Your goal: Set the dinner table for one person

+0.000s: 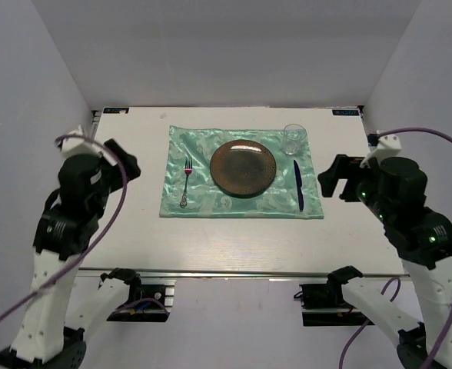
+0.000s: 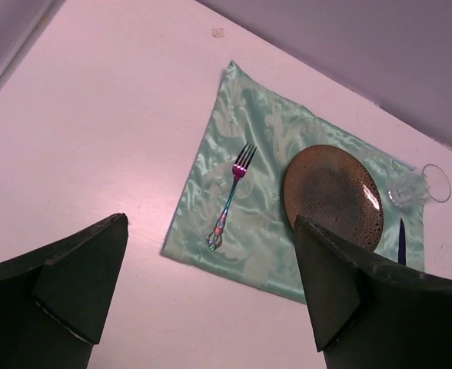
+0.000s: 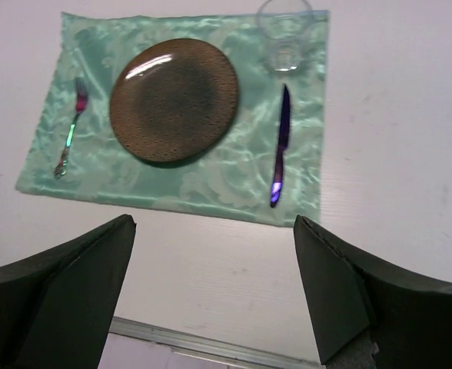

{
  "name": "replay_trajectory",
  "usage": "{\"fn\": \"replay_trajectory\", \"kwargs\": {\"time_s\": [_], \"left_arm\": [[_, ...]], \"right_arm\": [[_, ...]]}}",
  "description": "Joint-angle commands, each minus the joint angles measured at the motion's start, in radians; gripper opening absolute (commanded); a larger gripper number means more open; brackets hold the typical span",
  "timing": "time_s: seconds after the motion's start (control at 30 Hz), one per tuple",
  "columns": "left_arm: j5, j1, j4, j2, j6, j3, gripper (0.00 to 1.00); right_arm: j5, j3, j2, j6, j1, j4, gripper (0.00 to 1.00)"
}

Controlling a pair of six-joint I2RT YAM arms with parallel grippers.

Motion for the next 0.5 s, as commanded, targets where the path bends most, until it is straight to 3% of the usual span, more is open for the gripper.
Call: {"fn": "replay_trajectory", "kwargs": {"time_s": [0.0, 0.23, 0.47], "left_arm": [[-0.072, 0.003, -0.170, -0.081, -0.055, -0.069, 0.98], [-0.046, 0.003, -0.243, -0.331, -0.086, -0.123, 0.98], [-0.042, -0.006, -0.263, -0.333, -0.092, -0.129, 0.98]], "right_arm": [[0.175, 0.079, -0.044, -0.025, 0.010, -0.175, 0.89], [0.218, 0.118, -0.137, -0.001, 0.010, -0.236, 0.89], [0.210, 0.118, -0.153, 0.009, 0.005, -0.242, 0.89]]}}
